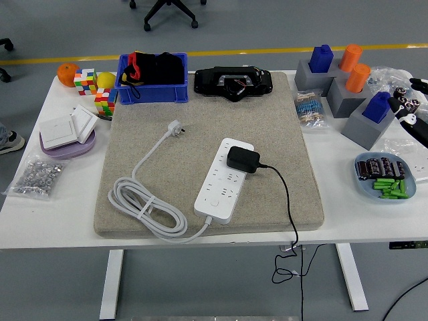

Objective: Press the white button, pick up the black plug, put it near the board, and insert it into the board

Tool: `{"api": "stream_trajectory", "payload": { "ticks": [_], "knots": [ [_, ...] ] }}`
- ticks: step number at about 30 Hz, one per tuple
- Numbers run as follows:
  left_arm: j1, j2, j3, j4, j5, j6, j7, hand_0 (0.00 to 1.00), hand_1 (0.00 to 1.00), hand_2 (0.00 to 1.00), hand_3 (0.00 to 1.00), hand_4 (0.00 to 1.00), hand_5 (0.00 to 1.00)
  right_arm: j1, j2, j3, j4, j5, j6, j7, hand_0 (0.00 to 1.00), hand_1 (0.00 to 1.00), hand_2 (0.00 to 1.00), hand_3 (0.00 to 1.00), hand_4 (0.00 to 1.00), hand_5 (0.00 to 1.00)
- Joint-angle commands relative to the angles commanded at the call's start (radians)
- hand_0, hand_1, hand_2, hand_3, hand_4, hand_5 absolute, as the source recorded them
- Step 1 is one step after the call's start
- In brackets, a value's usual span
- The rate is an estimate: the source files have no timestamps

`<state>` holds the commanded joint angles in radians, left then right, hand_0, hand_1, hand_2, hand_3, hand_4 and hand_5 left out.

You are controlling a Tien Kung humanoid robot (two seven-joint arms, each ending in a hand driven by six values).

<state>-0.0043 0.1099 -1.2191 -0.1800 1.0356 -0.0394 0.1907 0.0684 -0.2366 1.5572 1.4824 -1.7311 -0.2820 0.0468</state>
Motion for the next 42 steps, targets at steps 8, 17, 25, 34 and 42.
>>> {"api": "stream_trajectory", "payload": {
  "ticks": [8,17,25,34,42],
  "knots": [
    [0.001,-0.003,-0.016,0.000,0.000,-0.001,-0.007,0.705,0.664,0.584,0.677,0.658,0.266,-0.051,0.002,0.086,0.028,0.081,0.009,0.000,0.912,0.802,0.763,0.765,0.957,0.815],
    [0.002,-0.004,-0.029,0.000,0.009,-0.002,-0.006,0.706,0.664,0.584,0.677,0.658,0.265,-0.086,-0.001,0.171,0.053,0.111,0.030,0.005,0.910,0.802,0.763,0.764,0.951,0.825],
    [0.002,-0.001,-0.035,0.000,0.012,-0.001,-0.008,0.706,0.664,0.584,0.678,0.659,0.266,-0.100,0.014,0.215,0.065,0.121,0.021,0.013,0.904,0.794,0.760,0.757,0.942,0.815],
    [0.011,0.004,-0.041,0.000,0.018,-0.003,-0.009,0.706,0.665,0.585,0.678,0.660,0.266,-0.124,0.021,0.256,0.076,0.130,0.041,0.011,0.899,0.790,0.757,0.756,0.940,0.810],
    [0.014,0.003,-0.061,0.000,0.039,-0.003,-0.004,0.706,0.665,0.586,0.679,0.660,0.267,-0.142,0.017,0.292,0.086,0.132,0.059,-0.002,0.883,0.786,0.755,0.754,0.929,0.783]
  ]
}}
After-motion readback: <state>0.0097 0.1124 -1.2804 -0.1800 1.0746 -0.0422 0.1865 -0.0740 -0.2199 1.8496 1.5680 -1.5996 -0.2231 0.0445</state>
